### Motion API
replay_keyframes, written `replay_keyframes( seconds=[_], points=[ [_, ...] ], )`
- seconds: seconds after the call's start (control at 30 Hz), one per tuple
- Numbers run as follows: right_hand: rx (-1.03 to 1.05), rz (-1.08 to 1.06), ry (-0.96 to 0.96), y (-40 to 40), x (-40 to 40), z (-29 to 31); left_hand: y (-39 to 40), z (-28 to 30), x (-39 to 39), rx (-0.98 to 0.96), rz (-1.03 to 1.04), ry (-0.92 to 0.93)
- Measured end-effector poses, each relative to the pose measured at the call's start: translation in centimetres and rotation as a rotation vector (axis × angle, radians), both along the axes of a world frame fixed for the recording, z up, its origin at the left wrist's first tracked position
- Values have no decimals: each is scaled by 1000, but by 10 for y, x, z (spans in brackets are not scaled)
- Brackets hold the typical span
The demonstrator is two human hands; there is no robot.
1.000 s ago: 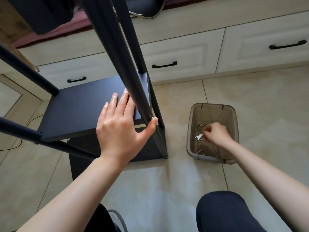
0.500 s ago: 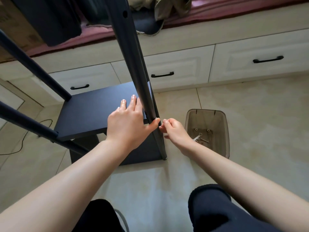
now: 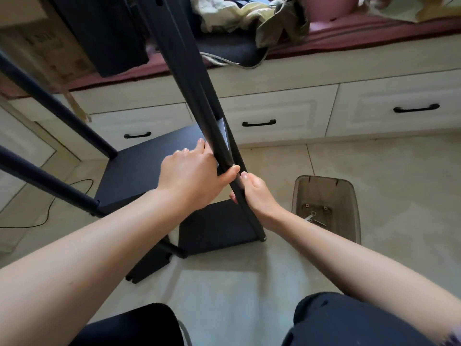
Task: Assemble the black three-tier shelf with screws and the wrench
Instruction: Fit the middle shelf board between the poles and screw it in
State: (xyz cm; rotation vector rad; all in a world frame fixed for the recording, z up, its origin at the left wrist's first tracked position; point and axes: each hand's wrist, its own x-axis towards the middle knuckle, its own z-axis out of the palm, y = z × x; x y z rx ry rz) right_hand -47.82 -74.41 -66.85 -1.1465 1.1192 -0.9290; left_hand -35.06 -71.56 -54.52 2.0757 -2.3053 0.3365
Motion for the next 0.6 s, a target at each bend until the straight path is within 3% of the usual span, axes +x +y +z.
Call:
replay_keyframes(
  seconds=[0.27, 0.6],
  points=[
    [-173, 16, 112, -2, 43, 61, 24, 28, 68, -110, 95, 360],
    [-279, 224, 324, 22, 142, 101, 76, -7, 203, 8, 349, 838]
  ],
)
